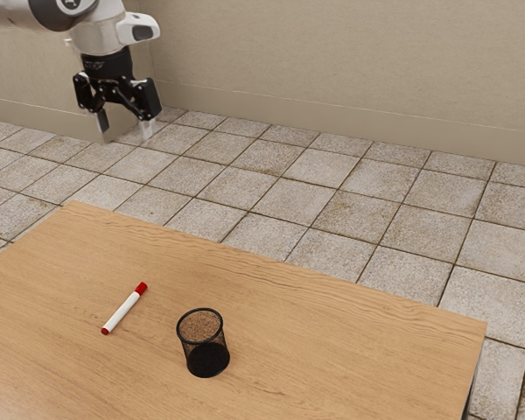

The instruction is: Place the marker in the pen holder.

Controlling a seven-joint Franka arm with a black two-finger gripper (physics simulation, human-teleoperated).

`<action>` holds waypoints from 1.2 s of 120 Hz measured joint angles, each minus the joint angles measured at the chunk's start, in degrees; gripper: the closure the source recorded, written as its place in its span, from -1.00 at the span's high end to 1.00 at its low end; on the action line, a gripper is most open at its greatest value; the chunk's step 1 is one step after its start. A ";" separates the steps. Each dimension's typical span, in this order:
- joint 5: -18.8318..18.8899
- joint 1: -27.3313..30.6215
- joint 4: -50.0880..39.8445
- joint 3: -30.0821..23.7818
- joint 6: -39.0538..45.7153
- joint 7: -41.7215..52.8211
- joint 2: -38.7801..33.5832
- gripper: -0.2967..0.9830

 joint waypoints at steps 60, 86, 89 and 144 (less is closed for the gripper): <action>2.11 -3.86 -19.66 4.05 7.20 -0.70 -3.51 0.54; 2.47 -2.08 -32.71 6.10 19.58 -0.88 -3.03 0.54; 2.61 -1.64 -33.92 6.16 20.87 -0.91 -3.00 0.54; 3.65 -1.09 -47.48 7.60 49.02 7.45 2.83 0.54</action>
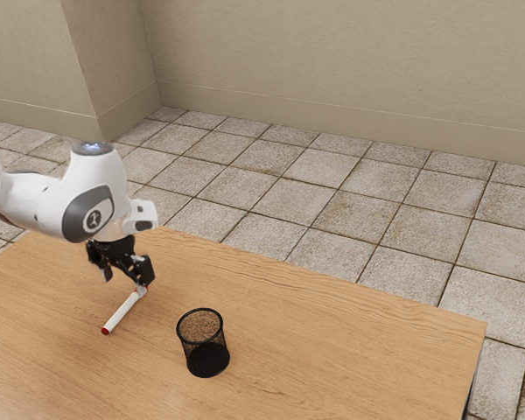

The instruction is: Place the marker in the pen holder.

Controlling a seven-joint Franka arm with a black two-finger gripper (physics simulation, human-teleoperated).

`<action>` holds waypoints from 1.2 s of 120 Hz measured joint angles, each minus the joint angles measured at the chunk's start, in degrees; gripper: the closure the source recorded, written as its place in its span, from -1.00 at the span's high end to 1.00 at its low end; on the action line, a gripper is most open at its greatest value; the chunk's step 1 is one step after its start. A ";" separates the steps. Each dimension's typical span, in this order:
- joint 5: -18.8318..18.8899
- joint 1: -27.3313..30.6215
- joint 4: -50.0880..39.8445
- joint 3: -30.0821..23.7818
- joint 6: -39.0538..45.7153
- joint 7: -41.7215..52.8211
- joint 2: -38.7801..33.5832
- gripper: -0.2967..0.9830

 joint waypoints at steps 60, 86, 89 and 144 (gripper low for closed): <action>-0.80 0.40 -1.19 0.25 6.98 6.11 4.83 0.54; -2.28 0.49 -1.23 0.33 7.11 6.54 6.05 0.53; -2.38 0.49 -1.22 0.33 7.07 6.55 6.13 0.52; -3.76 0.66 1.48 0.45 5.65 6.00 8.39 0.11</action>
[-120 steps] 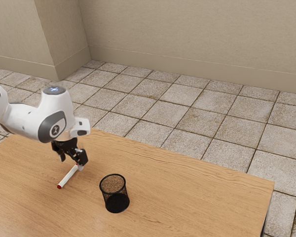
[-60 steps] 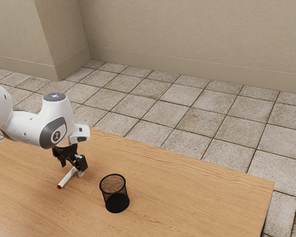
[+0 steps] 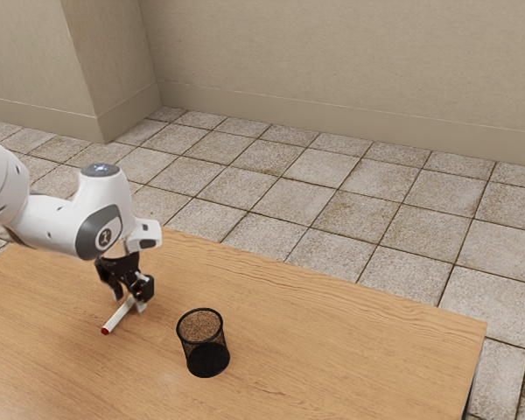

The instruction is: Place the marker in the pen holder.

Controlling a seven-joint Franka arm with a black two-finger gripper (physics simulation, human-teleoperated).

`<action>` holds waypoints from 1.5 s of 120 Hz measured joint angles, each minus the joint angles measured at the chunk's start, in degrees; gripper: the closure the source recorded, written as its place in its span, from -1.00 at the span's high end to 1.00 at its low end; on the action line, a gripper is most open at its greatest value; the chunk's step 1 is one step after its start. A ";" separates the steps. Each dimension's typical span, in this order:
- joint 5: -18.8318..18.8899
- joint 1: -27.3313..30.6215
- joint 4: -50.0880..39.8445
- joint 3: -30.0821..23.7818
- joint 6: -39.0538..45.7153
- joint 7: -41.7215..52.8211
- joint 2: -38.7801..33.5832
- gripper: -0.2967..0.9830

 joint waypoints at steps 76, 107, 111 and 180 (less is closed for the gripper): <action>-0.93 0.07 1.97 0.50 -1.75 -0.34 1.52 -0.48; -0.32 -0.15 1.97 0.01 -1.14 -1.01 -1.80 -0.59; -0.09 -0.10 1.92 -0.77 -1.01 -1.13 -3.72 -0.60; -0.37 -0.29 -19.72 -22.27 23.83 -2.16 -34.53 -0.64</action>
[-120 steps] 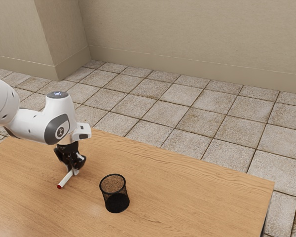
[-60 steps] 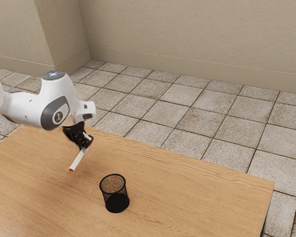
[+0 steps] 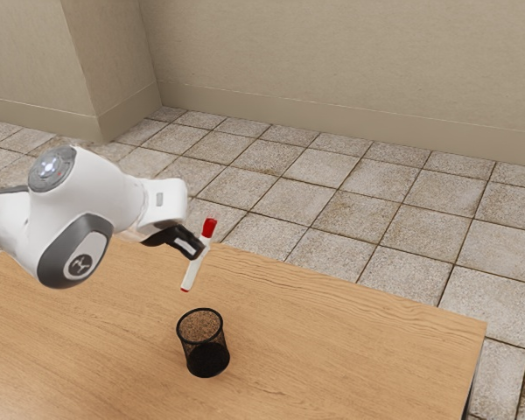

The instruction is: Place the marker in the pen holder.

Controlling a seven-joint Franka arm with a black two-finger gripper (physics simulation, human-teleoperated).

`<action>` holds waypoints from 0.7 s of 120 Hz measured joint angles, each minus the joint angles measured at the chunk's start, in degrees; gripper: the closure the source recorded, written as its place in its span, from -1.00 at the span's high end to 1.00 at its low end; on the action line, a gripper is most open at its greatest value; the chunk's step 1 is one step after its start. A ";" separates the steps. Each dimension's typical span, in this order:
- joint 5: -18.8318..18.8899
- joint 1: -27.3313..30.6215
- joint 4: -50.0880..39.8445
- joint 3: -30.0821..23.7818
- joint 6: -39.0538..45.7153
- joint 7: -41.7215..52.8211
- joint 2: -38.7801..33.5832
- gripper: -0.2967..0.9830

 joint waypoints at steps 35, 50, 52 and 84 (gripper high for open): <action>-3.02 -0.01 -4.98 -3.48 4.96 0.64 1.21 -0.64; -3.59 -0.01 -5.43 -3.99 5.91 0.87 4.46 -0.64; -3.63 0.01 -5.45 -4.00 6.00 0.90 4.93 -0.63; -4.01 0.05 -5.32 -3.94 5.85 1.06 8.60 0.16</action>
